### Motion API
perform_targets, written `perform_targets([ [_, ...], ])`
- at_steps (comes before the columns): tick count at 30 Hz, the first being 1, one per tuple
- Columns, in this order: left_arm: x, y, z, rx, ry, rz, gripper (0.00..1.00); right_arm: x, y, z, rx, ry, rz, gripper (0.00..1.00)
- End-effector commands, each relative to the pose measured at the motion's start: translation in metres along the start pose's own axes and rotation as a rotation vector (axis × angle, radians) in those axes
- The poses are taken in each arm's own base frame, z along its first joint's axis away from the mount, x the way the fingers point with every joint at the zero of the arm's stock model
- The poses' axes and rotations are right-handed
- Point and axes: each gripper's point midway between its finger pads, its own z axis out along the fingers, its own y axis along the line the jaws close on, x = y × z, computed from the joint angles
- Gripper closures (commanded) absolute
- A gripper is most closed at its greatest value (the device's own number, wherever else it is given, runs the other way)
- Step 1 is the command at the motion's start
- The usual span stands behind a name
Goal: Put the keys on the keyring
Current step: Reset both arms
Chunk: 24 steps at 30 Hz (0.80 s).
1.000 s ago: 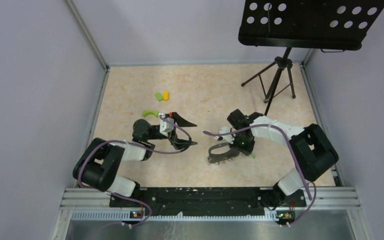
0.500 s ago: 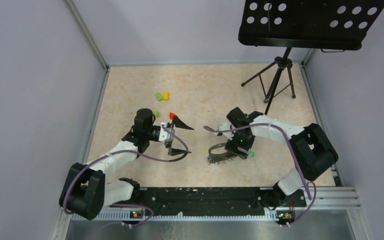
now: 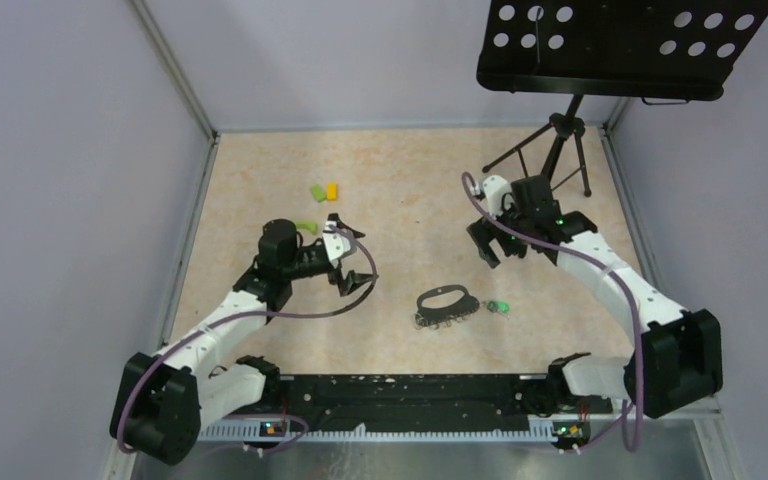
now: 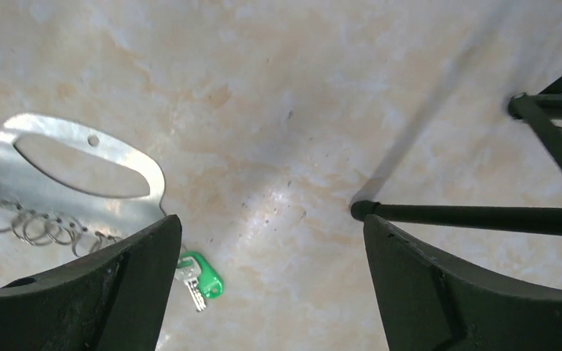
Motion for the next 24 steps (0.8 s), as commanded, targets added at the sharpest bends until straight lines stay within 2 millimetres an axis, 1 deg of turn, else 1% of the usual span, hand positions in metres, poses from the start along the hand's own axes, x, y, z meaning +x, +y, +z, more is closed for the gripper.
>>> perform_targets([
  [1,-0.021,0.06,-0.014,-0.33,-0.034,-0.028,0.01,-0.061,-0.011,-0.024,0.002,-0.278,0.121,0.07],
  [4,-0.024,0.085,-0.027,-0.492,-0.074,-0.043,0.01,-0.07,-0.012,-0.029,0.013,-0.363,0.141,0.07],
  [6,-0.03,0.096,-0.037,-0.592,-0.124,-0.048,0.01,-0.075,-0.016,-0.038,0.043,-0.403,0.139,0.07],
  [8,-0.034,0.101,-0.047,-0.664,-0.165,-0.045,0.01,-0.079,-0.017,-0.046,0.058,-0.441,0.144,0.07],
  [12,-0.034,0.11,-0.066,-0.79,-0.201,-0.011,0.01,-0.083,-0.012,-0.062,0.057,-0.513,0.127,0.06],
  [14,-0.035,0.112,-0.069,-0.814,-0.207,-0.001,0.01,-0.085,-0.011,-0.069,0.058,-0.543,0.12,0.07],
  [17,-0.036,0.109,-0.066,-0.787,-0.207,-0.003,0.01,-0.087,-0.011,-0.075,0.065,-0.565,0.113,0.06],
  [24,-0.034,0.102,-0.061,-0.747,-0.207,-0.004,0.01,-0.085,-0.013,-0.073,0.078,-0.555,0.111,0.06],
])
